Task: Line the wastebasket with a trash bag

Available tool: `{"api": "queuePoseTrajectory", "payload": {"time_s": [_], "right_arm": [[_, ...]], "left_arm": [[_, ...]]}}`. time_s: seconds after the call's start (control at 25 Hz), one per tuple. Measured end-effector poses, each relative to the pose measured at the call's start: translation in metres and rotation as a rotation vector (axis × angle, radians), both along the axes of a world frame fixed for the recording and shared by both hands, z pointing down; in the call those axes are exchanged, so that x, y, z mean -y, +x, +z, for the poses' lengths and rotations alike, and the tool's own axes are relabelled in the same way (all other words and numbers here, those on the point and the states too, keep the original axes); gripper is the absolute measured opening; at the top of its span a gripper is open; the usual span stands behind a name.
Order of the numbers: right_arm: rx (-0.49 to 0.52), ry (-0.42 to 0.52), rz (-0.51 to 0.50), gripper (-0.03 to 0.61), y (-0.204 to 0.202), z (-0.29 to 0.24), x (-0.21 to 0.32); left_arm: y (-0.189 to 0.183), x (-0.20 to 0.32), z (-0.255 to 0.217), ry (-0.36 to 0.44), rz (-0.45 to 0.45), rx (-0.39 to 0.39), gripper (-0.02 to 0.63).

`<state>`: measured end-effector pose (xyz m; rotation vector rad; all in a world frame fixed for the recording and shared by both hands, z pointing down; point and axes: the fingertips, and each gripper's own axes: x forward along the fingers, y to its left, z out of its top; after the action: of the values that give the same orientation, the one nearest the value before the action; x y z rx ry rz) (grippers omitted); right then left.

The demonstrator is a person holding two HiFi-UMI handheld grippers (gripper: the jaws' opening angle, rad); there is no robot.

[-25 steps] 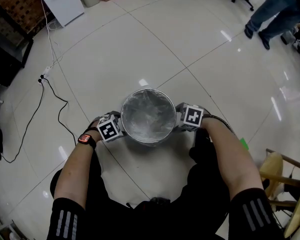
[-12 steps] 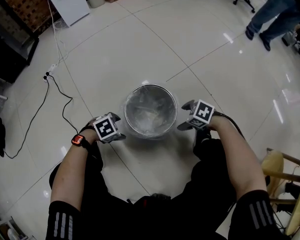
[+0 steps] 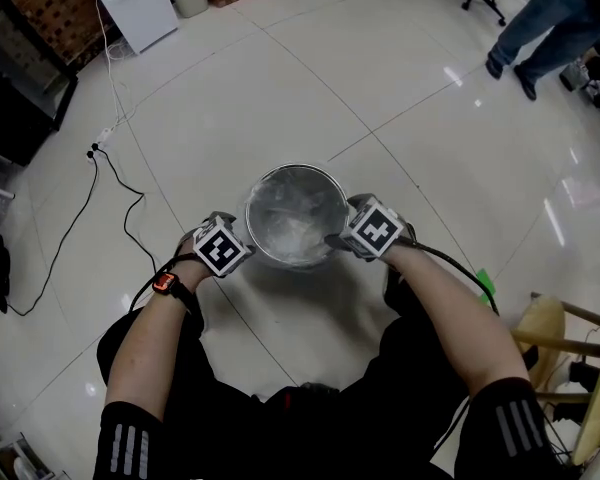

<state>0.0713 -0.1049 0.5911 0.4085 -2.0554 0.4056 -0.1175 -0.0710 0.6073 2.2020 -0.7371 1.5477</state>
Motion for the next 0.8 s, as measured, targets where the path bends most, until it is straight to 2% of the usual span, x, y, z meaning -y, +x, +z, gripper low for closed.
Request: {"api": "queuePoseTrajectory", "payload": {"time_s": [0.08, 0.24, 0.36, 0.44, 0.64, 0.72, 0.8], "right_arm": [[-0.028, 0.019, -0.042, 0.442, -0.008, 0.004, -0.008], [-0.090, 0.011, -0.150, 0.454, -0.009, 0.012, -0.031], [-0.118, 0.003, -0.191, 0.472, -0.009, 0.015, -0.044], [-0.132, 0.007, -0.172, 0.483, -0.008, 0.016, -0.048], [-0.164, 0.057, -0.050, 0.527, 0.007, 0.022, -0.035], [-0.163, 0.045, -0.009, 0.549, 0.013, 0.029, -0.032], [-0.143, -0.004, 0.030, 0.552, 0.015, 0.041, -0.035]], "left_arm": [[0.005, 0.000, 0.000, 0.008, 0.015, 0.001, 0.333], [0.009, -0.012, 0.004, -0.035, 0.054, 0.004, 0.331], [0.009, -0.019, 0.007, -0.052, 0.065, 0.008, 0.331], [0.011, -0.022, 0.010, -0.056, 0.063, 0.006, 0.331], [0.021, -0.019, 0.018, -0.036, 0.054, -0.027, 0.333], [0.024, -0.017, 0.022, -0.029, 0.048, -0.032, 0.334], [0.025, -0.015, 0.029, -0.022, 0.044, -0.031, 0.336]]}}
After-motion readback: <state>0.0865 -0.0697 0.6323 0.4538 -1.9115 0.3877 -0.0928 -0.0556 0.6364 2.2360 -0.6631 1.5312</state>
